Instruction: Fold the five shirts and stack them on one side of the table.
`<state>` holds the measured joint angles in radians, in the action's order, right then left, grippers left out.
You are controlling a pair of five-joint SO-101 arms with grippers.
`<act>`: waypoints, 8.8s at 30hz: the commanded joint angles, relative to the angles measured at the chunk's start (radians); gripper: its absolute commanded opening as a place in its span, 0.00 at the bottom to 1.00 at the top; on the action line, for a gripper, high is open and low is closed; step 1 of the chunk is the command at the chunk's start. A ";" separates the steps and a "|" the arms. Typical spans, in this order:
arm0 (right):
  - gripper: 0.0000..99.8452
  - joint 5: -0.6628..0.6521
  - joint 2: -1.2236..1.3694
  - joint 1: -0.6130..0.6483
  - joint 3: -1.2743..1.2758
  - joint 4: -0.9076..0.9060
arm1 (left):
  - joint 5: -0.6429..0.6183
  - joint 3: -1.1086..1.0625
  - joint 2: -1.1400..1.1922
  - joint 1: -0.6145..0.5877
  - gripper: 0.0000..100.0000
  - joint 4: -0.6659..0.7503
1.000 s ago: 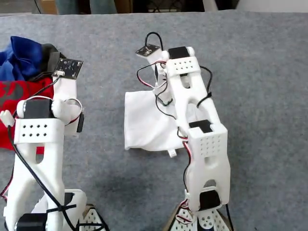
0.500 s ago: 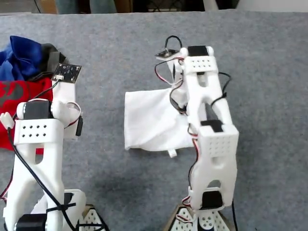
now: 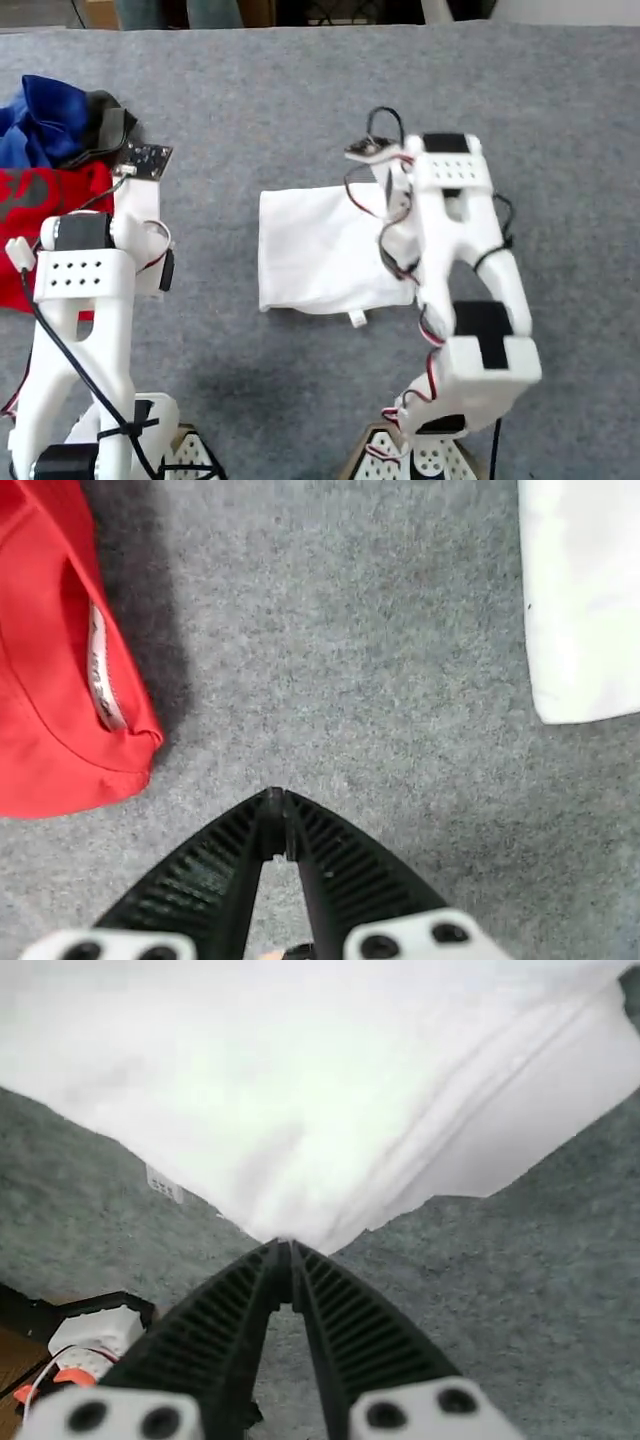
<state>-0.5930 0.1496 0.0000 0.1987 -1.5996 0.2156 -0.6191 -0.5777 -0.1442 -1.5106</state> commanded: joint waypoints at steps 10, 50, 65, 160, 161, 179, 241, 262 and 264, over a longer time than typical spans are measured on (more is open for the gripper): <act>0.01 -0.051 -0.283 -0.097 0.039 0.018 | 0.002 0.064 -0.021 0.007 0.03 0.015; 0.01 0.144 -0.159 -0.071 -0.053 0.031 | -0.299 0.530 0.707 0.420 0.03 0.402; 0.01 0.144 -0.395 -0.229 0.134 0.002 | 0.011 -0.289 -0.080 0.226 0.03 0.393; 0.02 -0.261 -0.354 -0.632 0.255 0.535 | 0.031 -0.496 0.222 -0.048 0.03 0.512; 0.02 -0.261 -0.387 -0.617 0.255 0.535 | 0.031 -0.496 0.222 -0.056 0.03 0.511; 0.12 0.470 -0.539 -0.199 0.355 0.368 | 0.110 -0.417 0.209 -0.101 0.03 0.419; 0.01 0.697 -0.269 0.008 0.375 0.506 | 0.031 -0.736 -0.566 -0.097 0.03 0.454; 0.01 0.404 0.239 -0.520 -0.486 0.420 | 0.031 -0.714 -0.566 -0.099 0.03 0.454; 0.01 0.368 0.291 -0.545 -0.558 0.345 | 0.031 -0.713 -0.566 -0.099 0.03 0.454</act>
<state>-0.1834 0.4028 -0.4971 -0.2217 -1.1822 0.2555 -1.3694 -1.1454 -0.2332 -1.0595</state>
